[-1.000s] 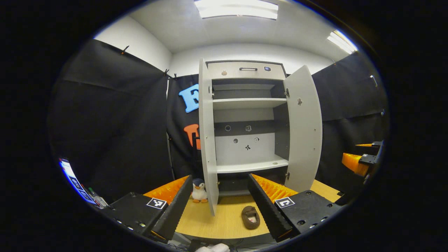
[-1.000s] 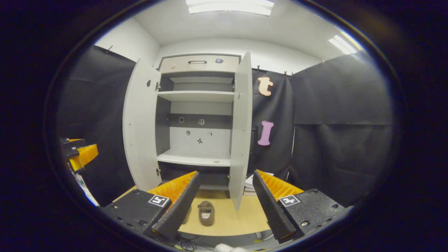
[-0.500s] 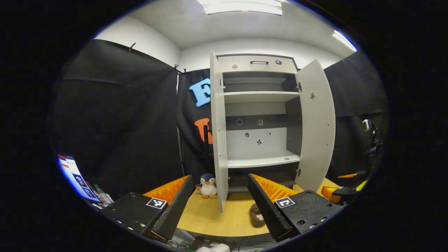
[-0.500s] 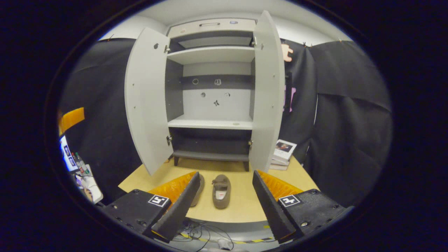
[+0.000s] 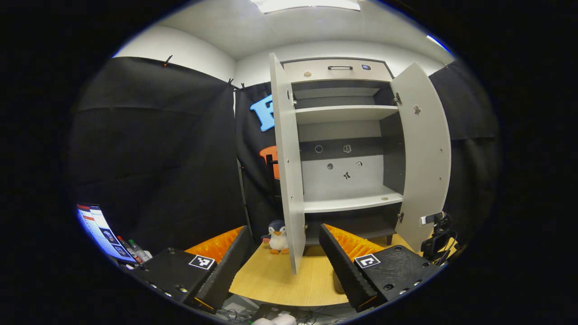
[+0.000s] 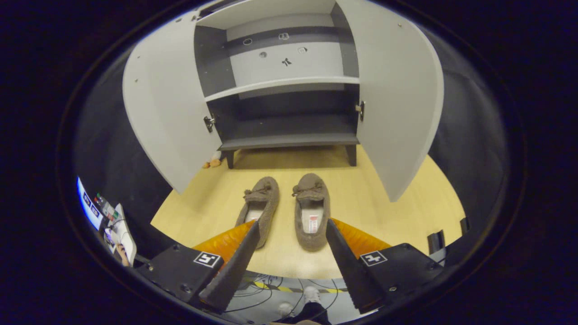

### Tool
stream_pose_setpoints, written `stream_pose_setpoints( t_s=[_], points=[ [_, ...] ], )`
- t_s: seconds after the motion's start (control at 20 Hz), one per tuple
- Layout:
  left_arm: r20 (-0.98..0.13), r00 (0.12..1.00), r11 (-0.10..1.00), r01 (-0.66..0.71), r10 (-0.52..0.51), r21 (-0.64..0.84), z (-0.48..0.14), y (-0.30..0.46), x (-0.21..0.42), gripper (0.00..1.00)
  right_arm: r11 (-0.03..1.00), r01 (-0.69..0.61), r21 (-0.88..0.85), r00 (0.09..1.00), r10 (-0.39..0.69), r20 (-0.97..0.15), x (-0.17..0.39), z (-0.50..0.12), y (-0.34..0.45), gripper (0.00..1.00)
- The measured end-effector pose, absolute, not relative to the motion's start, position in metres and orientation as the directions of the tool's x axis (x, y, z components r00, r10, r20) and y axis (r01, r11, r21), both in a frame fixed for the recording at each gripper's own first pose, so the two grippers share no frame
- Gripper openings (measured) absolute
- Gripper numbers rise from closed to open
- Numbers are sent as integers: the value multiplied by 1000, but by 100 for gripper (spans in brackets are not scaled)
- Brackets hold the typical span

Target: Grab one shoe with the right hand and put it into the shoe cabinet, grab the other shoe with the left hand and put it into the shoe cabinet; then close the right door with the right hand and the left door with the left hand.

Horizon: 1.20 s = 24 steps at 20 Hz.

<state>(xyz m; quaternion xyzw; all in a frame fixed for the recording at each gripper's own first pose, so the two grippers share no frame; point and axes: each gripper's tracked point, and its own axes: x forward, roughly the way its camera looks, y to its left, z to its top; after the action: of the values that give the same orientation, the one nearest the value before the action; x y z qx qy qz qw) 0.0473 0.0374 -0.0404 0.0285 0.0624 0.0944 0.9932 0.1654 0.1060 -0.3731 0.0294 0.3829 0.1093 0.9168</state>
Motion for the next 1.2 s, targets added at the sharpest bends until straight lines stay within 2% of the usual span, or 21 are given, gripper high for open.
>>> stream_pose_setpoints(
  t_s=[0.15,0.25,0.55,0.6,0.65,0.7,0.75,1.0,1.1,1.15,1.2],
  points=[
    [-134,967,975,-210,219,74,-43,38,63,96,975,-188,119,658,215,-721,196,-410,116,93],
    [-144,962,971,-224,234,83,-46,38,72,97,976,-187,113,642,208,-738,217,-433,123,96],
    [-167,945,958,-263,280,116,-50,40,94,97,978,-158,138,574,204,-793,255,-486,137,94],
    [-170,942,955,-271,289,119,-51,41,96,97,979,-150,138,575,200,-793,263,-489,138,94],
    [-173,939,953,-278,296,120,-51,40,97,97,980,-142,137,584,194,-788,271,-492,138,88],
    [-177,936,951,-285,303,120,-52,42,97,97,982,-136,134,585,189,-789,279,-496,138,88],
    [-180,934,949,-291,309,119,-52,42,98,97,982,-128,136,587,185,-788,285,-498,139,93],
    [-204,922,944,-310,328,112,-61,49,103,97,990,-78,121,610,143,-779,312,-509,138,90],
    [-210,922,945,-308,324,105,-65,49,104,97,991,-80,104,630,131,-765,315,-510,134,81],
    [-211,923,946,-307,323,104,-66,50,104,97,991,-81,103,641,131,-756,319,-511,132,71],
    [-213,923,947,-306,321,102,-67,50,105,97,991,-83,105,646,134,-751,323,-511,131,65]
  ],
)
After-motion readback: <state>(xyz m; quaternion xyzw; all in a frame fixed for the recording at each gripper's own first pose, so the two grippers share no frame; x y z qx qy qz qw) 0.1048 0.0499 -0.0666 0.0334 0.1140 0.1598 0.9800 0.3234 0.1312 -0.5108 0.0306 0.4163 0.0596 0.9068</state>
